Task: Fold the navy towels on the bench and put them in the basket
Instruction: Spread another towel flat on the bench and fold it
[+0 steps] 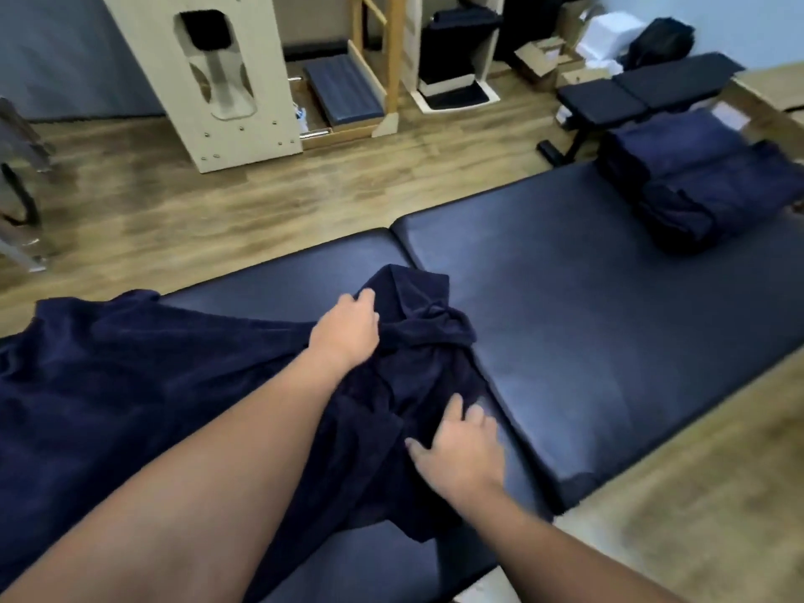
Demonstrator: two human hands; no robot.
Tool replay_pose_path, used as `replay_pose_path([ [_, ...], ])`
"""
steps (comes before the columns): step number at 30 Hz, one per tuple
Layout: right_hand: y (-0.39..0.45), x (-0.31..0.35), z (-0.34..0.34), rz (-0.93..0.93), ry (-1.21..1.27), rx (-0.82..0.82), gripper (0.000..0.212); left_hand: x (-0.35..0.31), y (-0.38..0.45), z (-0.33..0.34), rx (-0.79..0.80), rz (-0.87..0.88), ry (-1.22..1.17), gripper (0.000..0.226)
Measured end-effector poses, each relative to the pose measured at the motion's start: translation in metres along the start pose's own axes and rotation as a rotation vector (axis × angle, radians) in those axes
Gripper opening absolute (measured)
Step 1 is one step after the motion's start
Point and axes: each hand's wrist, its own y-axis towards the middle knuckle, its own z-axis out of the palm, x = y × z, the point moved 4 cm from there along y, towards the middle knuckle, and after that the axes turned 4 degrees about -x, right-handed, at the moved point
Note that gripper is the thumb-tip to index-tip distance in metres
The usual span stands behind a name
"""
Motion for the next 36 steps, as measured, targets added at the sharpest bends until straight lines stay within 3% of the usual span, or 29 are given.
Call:
replay_pose_path([
  [3, -0.009, 0.007, 0.006, -0.084, -0.009, 0.042, 0.077, 0.004, 0.015, 0.012, 0.143, -0.053, 0.108, 0.072],
  [5, -0.011, 0.002, 0.005, -0.075, 0.035, 0.064, 0.06, 0.008, 0.018, 0.02, 0.252, -0.109, 0.097, 0.084],
  [7, -0.012, -0.011, -0.001, -0.034, 0.095, 0.057, 0.042, 0.012, 0.018, 0.026, 0.346, -0.153, 0.108, 0.075],
  [11, -0.009, -0.068, -0.014, 0.095, 0.11, -0.027, 0.027, -0.002, 0.02, 0.024, 0.311, -0.027, 0.256, 0.013],
  [14, 0.002, -0.116, -0.027, 0.185, 0.115, -0.086, 0.021, -0.016, 0.013, 0.024, 0.37, 0.009, 0.306, 0.022],
  [16, 0.011, -0.149, -0.039, 0.238, 0.113, -0.133, 0.019, -0.031, 0.016, 0.019, 0.281, 0.024, 0.257, 0.019],
  [19, 0.025, -0.192, -0.056, 0.327, 0.181, -0.213, 0.016, -0.065, 0.032, 0.002, 0.012, 0.06, 0.023, 0.006],
  [23, 0.035, -0.246, -0.085, 0.512, 0.36, -0.432, 0.018, -0.131, 0.053, -0.019, -0.266, 0.23, -0.323, 0.005],
  [26, 0.029, -0.285, -0.092, 0.701, 0.486, -0.539, 0.025, -0.155, 0.063, -0.007, -0.227, 0.294, -0.236, 0.012],
  [28, 0.027, -0.303, -0.081, 0.777, 0.457, -0.391, 0.032, -0.156, 0.066, 0.015, -0.052, 0.182, -0.035, 0.013],
  [31, 0.032, -0.306, -0.063, 0.696, 0.223, -0.148, 0.049, -0.159, 0.06, 0.049, 0.161, 0.071, 0.198, 0.006],
  [34, 0.053, -0.289, -0.061, 0.482, 0.061, -0.196, 0.038, -0.173, 0.061, 0.074, 0.184, 0.089, 0.195, 0.028],
  [36, 0.072, -0.277, -0.057, 0.337, 0.1, -0.195, 0.031, -0.183, 0.068, 0.084, 0.186, 0.091, 0.202, 0.055],
])
